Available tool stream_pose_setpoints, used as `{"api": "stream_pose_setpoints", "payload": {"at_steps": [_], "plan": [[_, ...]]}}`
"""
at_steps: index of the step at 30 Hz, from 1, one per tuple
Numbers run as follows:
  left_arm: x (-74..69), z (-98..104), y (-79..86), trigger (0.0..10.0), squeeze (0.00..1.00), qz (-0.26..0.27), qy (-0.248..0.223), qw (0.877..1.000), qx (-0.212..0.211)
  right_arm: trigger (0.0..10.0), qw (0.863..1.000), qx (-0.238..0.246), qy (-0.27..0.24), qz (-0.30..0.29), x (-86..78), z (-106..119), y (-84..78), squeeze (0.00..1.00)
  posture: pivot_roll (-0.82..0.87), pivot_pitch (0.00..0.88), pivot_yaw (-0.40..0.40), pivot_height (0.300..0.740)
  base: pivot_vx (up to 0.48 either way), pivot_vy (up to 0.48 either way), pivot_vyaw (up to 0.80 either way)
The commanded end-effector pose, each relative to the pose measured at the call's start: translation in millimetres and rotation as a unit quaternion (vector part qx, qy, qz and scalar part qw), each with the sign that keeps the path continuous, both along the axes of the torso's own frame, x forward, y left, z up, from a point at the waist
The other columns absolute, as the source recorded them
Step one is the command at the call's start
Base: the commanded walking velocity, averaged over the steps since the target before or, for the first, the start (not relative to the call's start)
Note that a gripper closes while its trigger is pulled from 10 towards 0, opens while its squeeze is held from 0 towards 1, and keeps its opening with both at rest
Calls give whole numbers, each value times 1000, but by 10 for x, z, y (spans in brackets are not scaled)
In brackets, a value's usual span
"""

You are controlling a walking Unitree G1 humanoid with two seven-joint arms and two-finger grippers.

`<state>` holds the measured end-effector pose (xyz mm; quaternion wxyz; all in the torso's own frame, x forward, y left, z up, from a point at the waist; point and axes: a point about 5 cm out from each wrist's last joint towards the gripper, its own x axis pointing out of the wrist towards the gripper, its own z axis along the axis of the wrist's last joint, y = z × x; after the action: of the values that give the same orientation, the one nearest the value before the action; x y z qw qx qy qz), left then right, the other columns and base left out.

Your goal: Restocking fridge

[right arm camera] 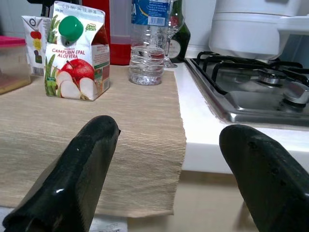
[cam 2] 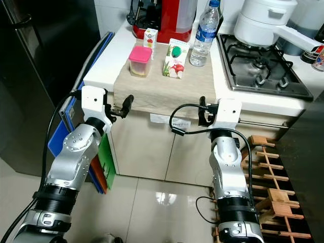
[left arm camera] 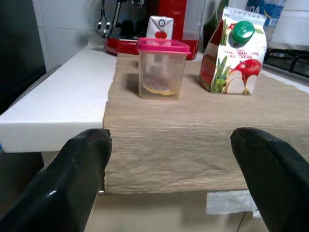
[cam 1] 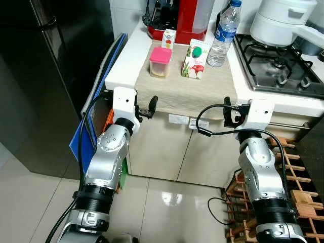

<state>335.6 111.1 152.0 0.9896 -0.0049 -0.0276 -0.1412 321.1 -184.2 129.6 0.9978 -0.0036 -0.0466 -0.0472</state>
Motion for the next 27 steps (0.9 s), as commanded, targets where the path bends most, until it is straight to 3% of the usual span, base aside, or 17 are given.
{"api": "stream_pose_setpoints", "payload": {"at_steps": [1,9,17,25,27], "plan": [[21,27,-76,10000,0,-19,1,1000,-7,10000,1000,-6,9,-11,-28,-21,-51,0,-53,0,-27,740,0,0,0],[16,41,-99,10000,0,-20,-10,1000,-6,10000,1000,-14,13,-10,-28,-20,-50,0,-62,0,-31,740,0,0,0],[31,96,-97,10000,0,-13,-25,1000,-7,10000,1000,-17,20,-2,-7,-38,-8,0,-60,0,-33,740,0,0,-698],[41,100,-24,10000,0,31,-32,999,-8,10000,999,-24,18,12,15,-20,35,0,-55,0,-41,740,0,0,0],[47,136,27,10000,0,68,-44,997,-9,10000,999,-25,17,17,22,-14,42,0,-54,0,-45,740,0,0,0]]}}
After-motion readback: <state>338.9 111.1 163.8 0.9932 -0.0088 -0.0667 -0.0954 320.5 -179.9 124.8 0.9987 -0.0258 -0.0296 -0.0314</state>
